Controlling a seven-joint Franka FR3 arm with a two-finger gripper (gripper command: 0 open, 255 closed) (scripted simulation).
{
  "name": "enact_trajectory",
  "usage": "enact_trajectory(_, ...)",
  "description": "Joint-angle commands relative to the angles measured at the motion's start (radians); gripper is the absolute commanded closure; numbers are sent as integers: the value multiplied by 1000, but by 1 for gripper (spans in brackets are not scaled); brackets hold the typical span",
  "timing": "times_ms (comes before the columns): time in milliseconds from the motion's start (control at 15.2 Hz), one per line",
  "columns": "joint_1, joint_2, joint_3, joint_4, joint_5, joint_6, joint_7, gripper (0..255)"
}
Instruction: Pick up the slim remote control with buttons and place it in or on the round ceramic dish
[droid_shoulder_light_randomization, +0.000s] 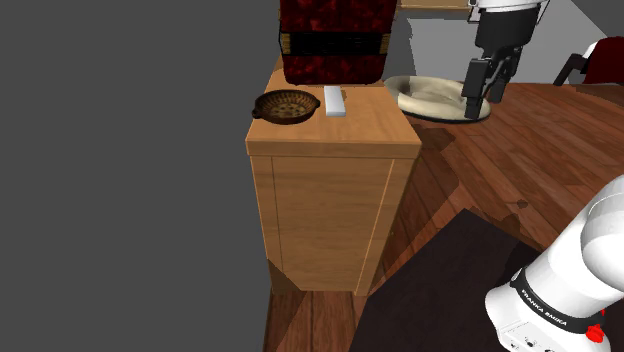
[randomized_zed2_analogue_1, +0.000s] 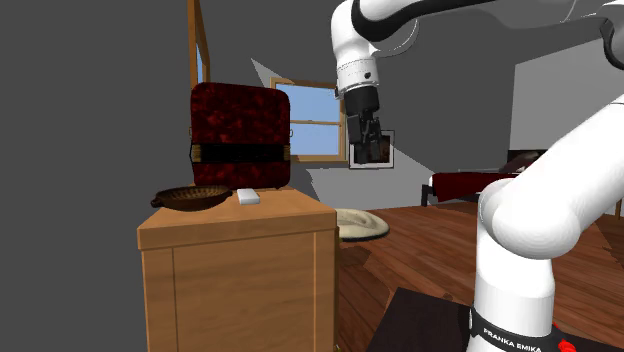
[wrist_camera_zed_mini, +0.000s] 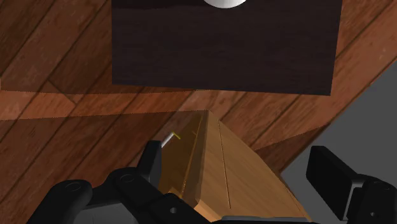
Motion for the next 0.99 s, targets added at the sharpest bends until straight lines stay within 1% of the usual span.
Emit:
enact_trajectory(0,0,0,0,0,0,0,0,0)
enact_trajectory(462,-27,243,34,105,38,170,123,0)
enact_trajectory(924,-51,494,55,271,51,288,236,0)
